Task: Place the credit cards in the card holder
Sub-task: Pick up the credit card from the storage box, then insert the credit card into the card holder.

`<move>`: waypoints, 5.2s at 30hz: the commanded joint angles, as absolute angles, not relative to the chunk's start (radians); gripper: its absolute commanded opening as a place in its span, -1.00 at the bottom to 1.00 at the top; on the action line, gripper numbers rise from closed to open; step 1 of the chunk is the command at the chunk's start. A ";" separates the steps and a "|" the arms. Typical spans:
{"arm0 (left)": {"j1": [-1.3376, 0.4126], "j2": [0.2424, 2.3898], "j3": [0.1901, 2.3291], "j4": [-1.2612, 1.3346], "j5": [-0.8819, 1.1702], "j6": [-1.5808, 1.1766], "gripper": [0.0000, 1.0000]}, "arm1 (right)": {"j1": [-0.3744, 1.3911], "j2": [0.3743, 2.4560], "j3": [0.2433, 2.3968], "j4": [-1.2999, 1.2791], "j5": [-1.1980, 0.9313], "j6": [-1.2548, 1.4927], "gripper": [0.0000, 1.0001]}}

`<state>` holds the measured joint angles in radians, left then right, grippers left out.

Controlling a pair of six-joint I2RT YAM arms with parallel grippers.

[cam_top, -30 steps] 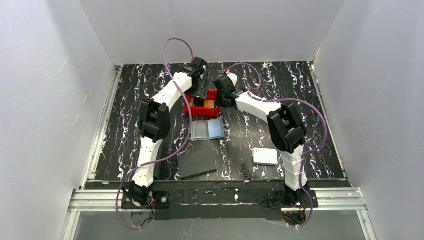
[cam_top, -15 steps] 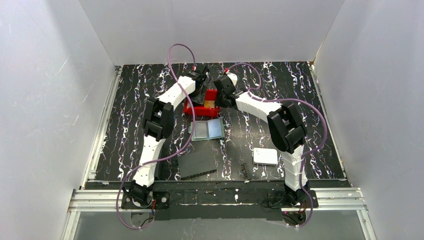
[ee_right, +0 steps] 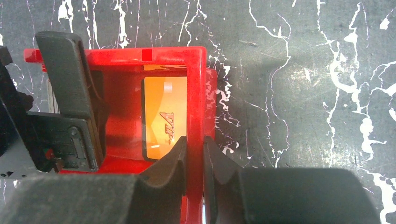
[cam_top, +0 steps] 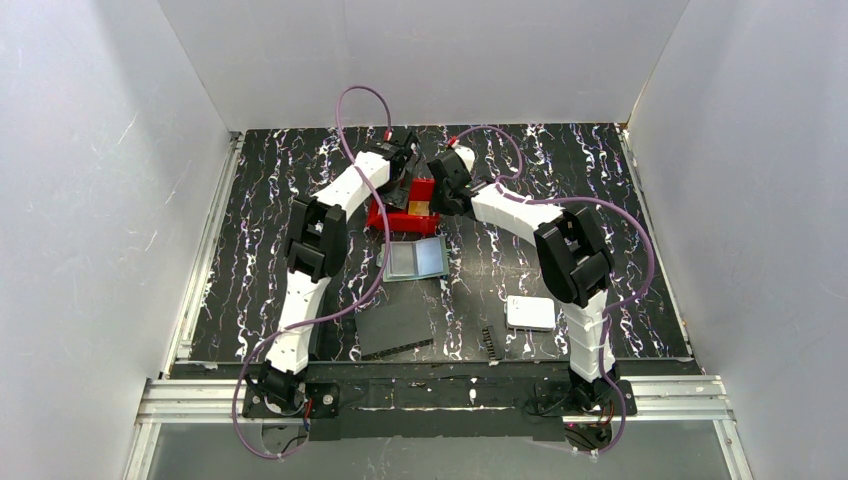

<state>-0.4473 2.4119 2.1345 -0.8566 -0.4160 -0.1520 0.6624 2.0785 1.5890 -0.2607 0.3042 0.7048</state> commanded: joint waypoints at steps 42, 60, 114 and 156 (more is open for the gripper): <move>-0.451 2.271 2.140 -0.887 -0.466 -0.137 -0.56 | 0.655 2.106 1.596 -0.308 0.296 0.704 -0.81; -0.465 2.275 2.158 -0.902 -0.488 -0.129 -1.00 | 0.655 2.103 1.595 -0.313 0.297 0.705 -0.81; -0.337 1.850 2.188 -0.864 0.144 -0.433 -1.00 | 0.500 1.843 1.434 0.430 -0.676 0.677 0.96; -0.270 1.346 1.118 -0.394 0.551 -0.618 -0.14 | 0.506 1.653 1.074 -0.094 -0.645 0.445 -0.97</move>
